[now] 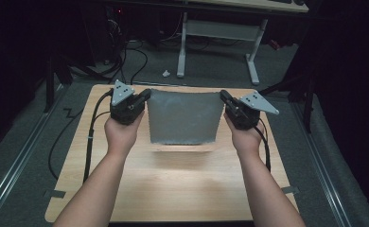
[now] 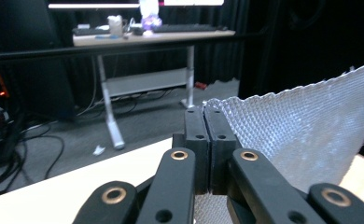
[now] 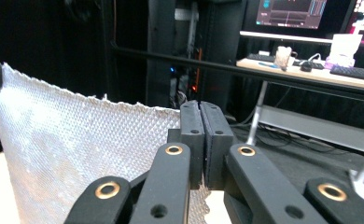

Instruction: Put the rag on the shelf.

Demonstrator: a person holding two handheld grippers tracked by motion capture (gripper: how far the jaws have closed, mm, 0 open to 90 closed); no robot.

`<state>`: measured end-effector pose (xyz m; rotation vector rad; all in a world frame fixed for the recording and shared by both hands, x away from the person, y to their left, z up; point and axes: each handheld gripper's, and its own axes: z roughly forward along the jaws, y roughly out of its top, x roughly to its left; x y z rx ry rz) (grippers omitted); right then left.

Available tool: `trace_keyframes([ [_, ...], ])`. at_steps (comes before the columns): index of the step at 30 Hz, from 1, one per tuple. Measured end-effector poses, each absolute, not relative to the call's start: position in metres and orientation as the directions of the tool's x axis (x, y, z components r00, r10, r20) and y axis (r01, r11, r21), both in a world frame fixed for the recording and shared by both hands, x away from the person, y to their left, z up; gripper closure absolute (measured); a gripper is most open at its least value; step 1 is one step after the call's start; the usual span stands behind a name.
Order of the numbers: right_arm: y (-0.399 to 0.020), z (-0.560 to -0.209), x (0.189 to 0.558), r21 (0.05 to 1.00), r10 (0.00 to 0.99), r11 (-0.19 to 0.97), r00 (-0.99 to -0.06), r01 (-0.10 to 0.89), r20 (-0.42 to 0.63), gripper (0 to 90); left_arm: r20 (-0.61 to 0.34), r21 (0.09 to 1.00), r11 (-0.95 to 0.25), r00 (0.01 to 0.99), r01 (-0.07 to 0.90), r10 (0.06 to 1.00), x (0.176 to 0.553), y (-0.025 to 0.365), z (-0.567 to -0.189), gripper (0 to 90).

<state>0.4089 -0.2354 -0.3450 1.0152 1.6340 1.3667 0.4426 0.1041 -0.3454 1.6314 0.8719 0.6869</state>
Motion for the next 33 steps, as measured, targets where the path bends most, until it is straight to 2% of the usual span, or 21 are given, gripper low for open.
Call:
trace_keyframes([
  [10,-0.231,-0.356,0.454,0.974,0.915,0.172,-0.389,0.146,-0.104,89.5,-0.014,0.944,-0.16,0.523,0.288,0.852,0.48,0.097,-0.371,89.2],
  [16,-0.231,-0.38,0.472,0.957,0.92,0.186,-0.381,0.225,-0.089,89.5,0.009,0.901,-0.242,0.54,0.361,0.841,0.492,0.091,-0.391,89.2],
  [21,-0.234,-0.398,0.476,0.942,0.917,0.194,-0.391,0.274,-0.075,89.5,-0.006,0.884,-0.256,0.557,0.391,0.83,0.492,0.091,-0.403,89.2],
  [33,-0.237,-0.416,0.469,0.93,0.909,0.214,-0.409,0.297,-0.079,89.5,-0.017,0.871,-0.278,0.59,0.406,0.807,0.485,0.086,-0.423,89.2],
])
